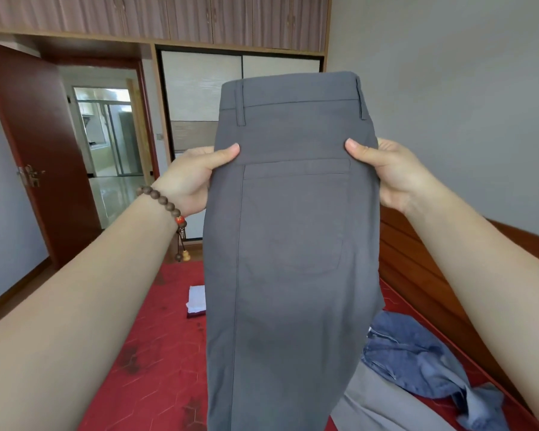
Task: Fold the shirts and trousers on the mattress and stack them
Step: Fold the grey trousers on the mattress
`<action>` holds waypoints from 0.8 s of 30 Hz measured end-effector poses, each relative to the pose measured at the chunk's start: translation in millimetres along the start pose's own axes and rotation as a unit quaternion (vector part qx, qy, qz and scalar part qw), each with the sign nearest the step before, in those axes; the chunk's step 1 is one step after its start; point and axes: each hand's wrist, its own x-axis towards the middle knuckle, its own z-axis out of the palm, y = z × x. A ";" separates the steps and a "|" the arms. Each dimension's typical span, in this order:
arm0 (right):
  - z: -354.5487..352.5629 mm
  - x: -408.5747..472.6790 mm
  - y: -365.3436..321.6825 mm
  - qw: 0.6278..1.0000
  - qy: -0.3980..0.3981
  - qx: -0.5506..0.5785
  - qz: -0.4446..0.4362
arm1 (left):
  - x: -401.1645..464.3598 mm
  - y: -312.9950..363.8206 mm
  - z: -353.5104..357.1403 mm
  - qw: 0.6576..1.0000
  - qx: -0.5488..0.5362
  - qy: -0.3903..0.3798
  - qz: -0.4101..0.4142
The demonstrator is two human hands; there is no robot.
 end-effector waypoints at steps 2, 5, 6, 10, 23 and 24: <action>0.7 18.0 6.4 1.000 0.004 -0.009 0.015 | 13.2 -3.2 -10.9 1.000 0.000 0.015 -0.015; -6.1 54.9 34.9 0.997 0.024 -0.027 0.062 | 40.7 -25.4 -33.8 0.998 -0.001 0.040 -0.056; -9.7 68.8 48.7 0.996 0.028 -0.032 0.081 | 52.2 -36.1 -42.2 0.996 -0.002 0.053 -0.069; -27.1 130.6 110.6 0.989 0.028 -0.039 0.140 | 110.6 -82.0 -71.5 0.988 -0.014 0.121 -0.100; -48.0 344.1 77.5 0.997 0.064 -0.036 -0.018 | 304.3 -17.7 -91.2 0.981 0.062 0.160 0.092; -49.8 346.7 75.8 0.997 0.060 -0.034 -0.028 | 306.7 -15.2 -90.8 0.982 0.068 0.146 0.102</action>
